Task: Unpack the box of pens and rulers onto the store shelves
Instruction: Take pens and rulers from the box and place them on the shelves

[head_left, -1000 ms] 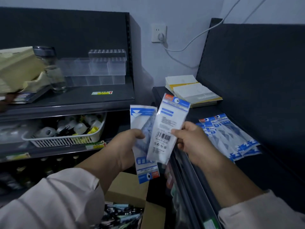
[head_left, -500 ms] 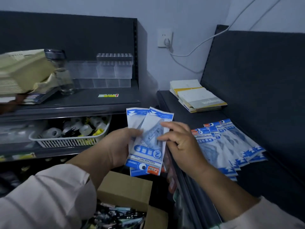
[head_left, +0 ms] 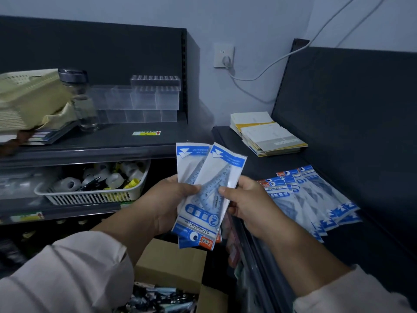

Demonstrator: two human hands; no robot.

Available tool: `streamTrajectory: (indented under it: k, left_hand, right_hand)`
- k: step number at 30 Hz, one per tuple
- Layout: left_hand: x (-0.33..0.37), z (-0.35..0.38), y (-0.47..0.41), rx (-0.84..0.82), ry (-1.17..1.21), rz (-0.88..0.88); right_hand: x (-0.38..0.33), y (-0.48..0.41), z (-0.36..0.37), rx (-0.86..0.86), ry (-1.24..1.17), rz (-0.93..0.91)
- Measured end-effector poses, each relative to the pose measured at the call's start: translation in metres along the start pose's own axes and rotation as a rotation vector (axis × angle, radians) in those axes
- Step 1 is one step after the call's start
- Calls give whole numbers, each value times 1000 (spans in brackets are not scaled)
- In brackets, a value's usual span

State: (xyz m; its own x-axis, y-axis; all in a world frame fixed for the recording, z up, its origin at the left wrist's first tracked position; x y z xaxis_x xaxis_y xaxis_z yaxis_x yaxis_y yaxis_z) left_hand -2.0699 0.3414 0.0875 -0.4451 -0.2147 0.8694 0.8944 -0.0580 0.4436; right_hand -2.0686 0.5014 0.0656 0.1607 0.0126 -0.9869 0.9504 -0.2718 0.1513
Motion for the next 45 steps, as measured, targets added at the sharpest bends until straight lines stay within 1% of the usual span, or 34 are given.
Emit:
streamTrajectory:
  k: [2, 4, 6, 9, 11, 12, 15, 17, 19, 20, 22, 23, 24, 25, 27, 29, 31, 33, 34, 35, 37, 39, 42, 45]
  left_hand:
    - [1, -1, -2, 23, 56, -22]
    - [3, -4, -6, 71, 64, -23]
    - [5, -5, -9, 88, 43, -1]
    - [3, 1, -9, 3, 32, -16]
    - [0, 8, -7, -83, -31, -31]
    - [-2, 10, -7, -111, -91, -5]
    - [-5, 10, -12, -91, -265, 115]
    - [-5, 8, -17, -71, -428, 239]
    - [-2, 9, -24, -57, -727, 461]
    - [-1, 10, -27, -45, -933, 573]
    - [0, 19, -26, -11, -1318, 774]
    - [0, 24, -24, 2, -1431, 843]
    - [-1, 30, -21, -2, -1489, 887]
    - [-3, 37, -19, -23, -1518, 926]
    - [-7, 51, -14, -78, -1542, 987]
    - [-9, 63, -15, -108, -1554, 1024]
    - [-9, 74, -17, -93, -1582, 1115]
    - [-9, 85, -18, -38, -1569, 1346]
    - [-6, 89, -18, -1, -1551, 1411]
    - [-3, 91, -17, 35, -1493, 1427]
    - [-1, 92, -18, 98, -1418, 1419]
    - [-7, 92, -21, 94, -1398, 1385]
    - [-23, 95, -29, 17, -1416, 1261]
    - [-41, 103, -35, -84, -1471, 1195]
  right_hand:
    - [-4, -3, -7, 44, -9, 15]
    - [-9, -5, -16, 73, -25, 28]
    - [-15, -4, -20, 51, -32, 21]
    - [-21, 2, -11, -11, -64, 10]
    - [-19, 2, -2, 0, -47, -3]
    - [-16, 2, 1, 21, -18, -6]
    - [-10, 1, -3, 125, 95, -12]
    - [-11, -1, -18, 292, 212, -119]
    - [-24, 2, -36, 483, 448, -379]
    - [-32, 5, -40, 518, 584, -528]
    - [-42, 16, -40, 469, 872, -747]
    - [-43, 20, -37, 389, 994, -799]
    - [-39, 21, -35, 296, 1072, -808]
    - [-32, 21, -35, 205, 1106, -772]
    - [-14, 19, -38, 75, 1093, -642]
    - [-3, 21, -45, 34, 1031, -525]
    - [5, 19, -57, 48, 968, -436]
    - [11, 13, -73, 73, 885, -337]
    - [14, 9, -84, 106, 816, -282]
    - [16, 5, -95, 156, 719, -221]
    - [21, -3, -120, 284, 480, -93]
    - [26, -8, -142, 398, 318, 3]
    - [39, -14, -162, 495, 274, 125]
    - [53, -21, -169, 535, 246, 183]
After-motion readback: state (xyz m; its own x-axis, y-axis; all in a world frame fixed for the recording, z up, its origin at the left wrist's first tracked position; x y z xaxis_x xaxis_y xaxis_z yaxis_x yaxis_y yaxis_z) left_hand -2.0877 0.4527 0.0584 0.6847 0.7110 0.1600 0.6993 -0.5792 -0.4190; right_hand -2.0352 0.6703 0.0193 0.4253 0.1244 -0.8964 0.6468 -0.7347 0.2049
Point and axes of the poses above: each hand's wrist, its own y-axis away from the middle knuckle, its own z-axis out of the palm, x = y × z, the point moved 4 cm from there along -y, towards the middle knuckle, and after that the axes turned 12 degrees about x, right-handed, at the moved point
